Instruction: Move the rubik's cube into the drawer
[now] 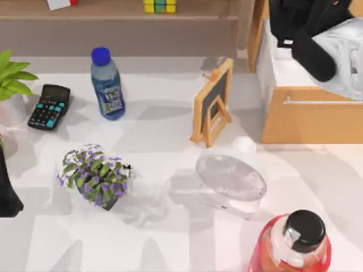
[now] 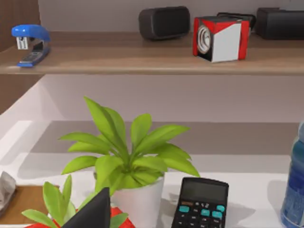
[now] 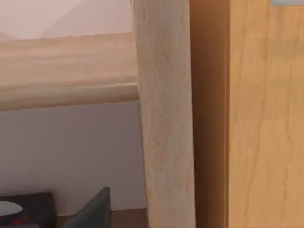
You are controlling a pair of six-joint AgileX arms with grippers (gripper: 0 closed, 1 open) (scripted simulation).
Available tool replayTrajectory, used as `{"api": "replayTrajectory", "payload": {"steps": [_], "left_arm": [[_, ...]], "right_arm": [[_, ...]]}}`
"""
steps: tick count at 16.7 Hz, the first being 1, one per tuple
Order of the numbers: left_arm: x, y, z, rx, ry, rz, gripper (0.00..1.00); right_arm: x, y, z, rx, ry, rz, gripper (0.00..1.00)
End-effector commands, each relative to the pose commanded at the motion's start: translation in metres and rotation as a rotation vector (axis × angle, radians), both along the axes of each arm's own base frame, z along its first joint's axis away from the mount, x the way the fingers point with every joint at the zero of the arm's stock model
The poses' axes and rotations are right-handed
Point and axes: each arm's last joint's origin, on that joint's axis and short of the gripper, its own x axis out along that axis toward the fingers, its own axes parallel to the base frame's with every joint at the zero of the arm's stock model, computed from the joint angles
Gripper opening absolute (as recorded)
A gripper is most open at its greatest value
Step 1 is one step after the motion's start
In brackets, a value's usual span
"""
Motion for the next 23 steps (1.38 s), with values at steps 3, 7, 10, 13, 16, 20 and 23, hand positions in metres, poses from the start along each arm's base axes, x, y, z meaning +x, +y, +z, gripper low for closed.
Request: {"api": "replayTrajectory", "payload": {"steps": [3, 7, 10, 13, 16, 20, 23], "left_arm": [[0.0, 0.0, 0.0, 0.0, 0.0, 0.0, 1.0], [0.0, 0.0, 0.0, 0.0, 0.0, 0.0, 1.0], [0.0, 0.0, 0.0, 0.0, 0.0, 0.0, 1.0], [0.0, 0.0, 0.0, 0.0, 0.0, 0.0, 1.0], [0.0, 0.0, 0.0, 0.0, 0.0, 0.0, 1.0], [0.0, 0.0, 0.0, 0.0, 0.0, 0.0, 1.0], [0.0, 0.0, 0.0, 0.0, 0.0, 0.0, 1.0]], "right_arm": [[0.018, 0.08, -0.058, -0.035, 0.042, 0.035, 1.0], [0.035, 0.13, -0.128, -0.075, 0.085, 0.014, 1.0], [0.033, 0.154, -0.152, -0.063, 0.085, 0.047, 1.0], [0.031, 0.158, -0.157, -0.062, 0.087, 0.062, 1.0], [0.032, 0.156, -0.158, -0.065, 0.091, 0.058, 1.0], [0.045, 0.151, -0.151, -0.058, 0.089, 0.062, 1.0], [0.066, 0.146, -0.147, -0.058, 0.088, 0.062, 1.0]]}}
